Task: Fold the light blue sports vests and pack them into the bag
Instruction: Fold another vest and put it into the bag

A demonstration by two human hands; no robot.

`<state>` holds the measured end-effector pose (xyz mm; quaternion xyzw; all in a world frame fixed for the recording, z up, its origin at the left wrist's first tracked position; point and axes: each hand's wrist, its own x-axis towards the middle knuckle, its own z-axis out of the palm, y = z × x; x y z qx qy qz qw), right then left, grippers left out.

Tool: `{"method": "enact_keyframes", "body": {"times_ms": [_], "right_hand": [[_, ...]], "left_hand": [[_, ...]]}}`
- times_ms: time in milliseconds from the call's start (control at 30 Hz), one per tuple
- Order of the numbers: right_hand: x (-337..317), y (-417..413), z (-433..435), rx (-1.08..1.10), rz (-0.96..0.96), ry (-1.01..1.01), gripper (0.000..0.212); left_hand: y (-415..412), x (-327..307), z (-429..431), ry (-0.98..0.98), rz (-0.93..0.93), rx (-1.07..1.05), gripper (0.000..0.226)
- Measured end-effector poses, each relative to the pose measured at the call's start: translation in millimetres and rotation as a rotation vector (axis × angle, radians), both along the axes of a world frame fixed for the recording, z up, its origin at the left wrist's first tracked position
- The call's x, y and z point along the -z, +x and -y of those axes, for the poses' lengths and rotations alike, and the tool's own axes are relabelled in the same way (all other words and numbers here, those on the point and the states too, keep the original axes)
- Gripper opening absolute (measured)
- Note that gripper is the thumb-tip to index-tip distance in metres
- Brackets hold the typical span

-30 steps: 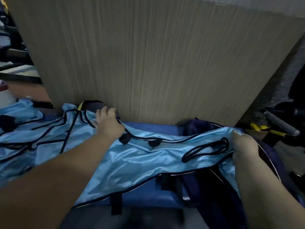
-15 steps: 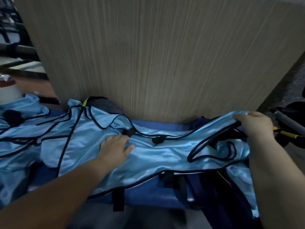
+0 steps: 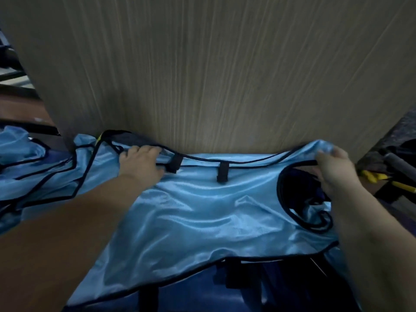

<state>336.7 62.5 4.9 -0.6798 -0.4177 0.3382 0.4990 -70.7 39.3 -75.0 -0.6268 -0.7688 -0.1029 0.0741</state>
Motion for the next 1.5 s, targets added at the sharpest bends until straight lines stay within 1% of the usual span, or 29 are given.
{"method": "enact_keyframes", "body": {"times_ms": [67,133,200,233,300,333,400,467,500,533,567,600,633,700,767,800,833,867,933,967,1000,1067,1133,1167,1200,1267,1333,1433,1500], "right_hand": [[6.9,-8.4,-0.1,-0.149,0.123,-0.028,0.076],[10.5,-13.1,-0.8,-0.227,0.417,-0.059,0.078],[14.4,-12.1,-0.7,-0.187,0.638,-0.007,0.066],[13.0,-12.2,3.9,-0.164,0.680,0.040,0.053],[9.4,-12.6,18.0,-0.161,0.682,0.061,0.025],[8.3,-11.0,28.0,-0.182,0.672,0.052,0.015],[3.3,-7.5,52.3,-0.222,0.670,0.043,0.018],[2.9,0.5,74.3,-0.289,0.607,0.023,0.025],[3.8,4.7,85.2,-0.372,0.556,-0.038,0.030],[5.9,8.3,94.9,-0.470,0.541,-0.137,0.043],[8.0,10.5,103.1,-0.557,0.582,-0.258,0.060],[12.1,12.8,107.8,-0.601,0.672,-0.374,0.071],[17.1,14.3,111.6,-0.615,0.770,-0.438,0.076],[23.8,14.9,116.9,-0.558,0.941,-0.450,0.071],[23.6,12.9,121.2,-0.488,1.014,-0.383,0.062],[21.5,13.3,123.0,-0.457,0.960,-0.328,0.054],[20.0,15.5,124.3,-0.438,0.846,-0.259,0.045],[17.3,17.1,127.4,-0.431,0.702,-0.189,0.040],[10.3,19.1,136.2,-0.433,0.406,-0.084,0.038],[7.3,19.6,141.2,-0.440,0.254,-0.057,0.033],[4.7,19.4,147.3,-0.455,0.131,-0.054,0.029],[1.4,22.0,158.4,-0.542,-0.008,-0.083,0.043],[0.5,27.0,167.5,-0.679,-0.031,-0.179,0.070],[0.4,29.6,171.7,-0.759,0.010,-0.238,0.079],[-1.7,30.6,175.6,-0.842,0.074,-0.301,0.081],[-8.0,28.0,183.1,-1.000,0.195,-0.390,0.066],[-16.1,20.1,190.7,-1.123,0.363,-0.425,0.052],[-20.2,7.1,194.9,-1.190,0.665,-0.486,0.049],[-16.1,1.3,191.9,-1.158,0.863,-0.518,0.046]], "left_hand": [[9.0,-1.4,-2.3,-0.022,0.070,-0.049,0.055],[20.2,-0.1,1.1,-0.034,0.131,-0.071,0.050],[32.7,3.6,10.1,-0.014,0.149,-0.049,0.044],[38.6,5.8,16.7,0.005,0.155,-0.017,0.041],[45.4,9.6,34.4,0.042,0.235,0.100,0.027],[45.8,10.7,46.2,0.035,0.335,0.182,0.020],[41.3,13.8,74.4,-0.101,0.537,0.354,0.022],[34.3,19.0,103.8,-0.280,0.611,0.495,0.029],[30.6,22.4,117.2,-0.345,0.626,0.533,0.035],[26.9,24.9,129.1,-0.375,0.619,0.557,0.044],[22.4,27.6,137.4,-0.376,0.588,0.585,0.053],[18.4,29.2,143.5,-0.371,0.539,0.610,0.058],[15.3,28.6,147.9,-0.373,0.488,0.635,0.062],[13.9,21.4,156.0,-0.423,0.375,0.673,0.071],[15.4,13.4,164.8,-0.491,0.251,0.679,0.086],[14.0,13.1,168.6,-0.499,0.171,0.679,0.093],[11.5,14.3,172.5,-0.491,0.103,0.673,0.094],[7.9,17.4,176.1,-0.459,0.079,0.660,0.083],[-3.0,22.6,182.5,-0.344,0.126,0.613,0.044],[-8.2,22.5,186.0,-0.299,0.142,0.567,0.030],[-12.3,21.1,189.0,-0.267,0.139,0.517,0.022],[-18.3,16.4,193.8,-0.242,0.086,0.421,0.015],[-23.8,12.6,201.0,-0.253,0.005,0.358,0.017],[-27.8,11.6,205.1,-0.288,-0.018,0.331,0.021],[-32.4,11.4,208.0,-0.339,-0.023,0.304,0.025],[-43.6,9.7,212.3,-0.473,-0.010,0.255,0.021],[-52.4,4.0,215.7,-0.592,-0.026,0.222,0.015],[-58.3,-2.4,216.8,-0.703,-0.060,0.199,0.017],[-54.2,-8.4,214.9,-0.766,-0.076,0.182,0.022]]}}
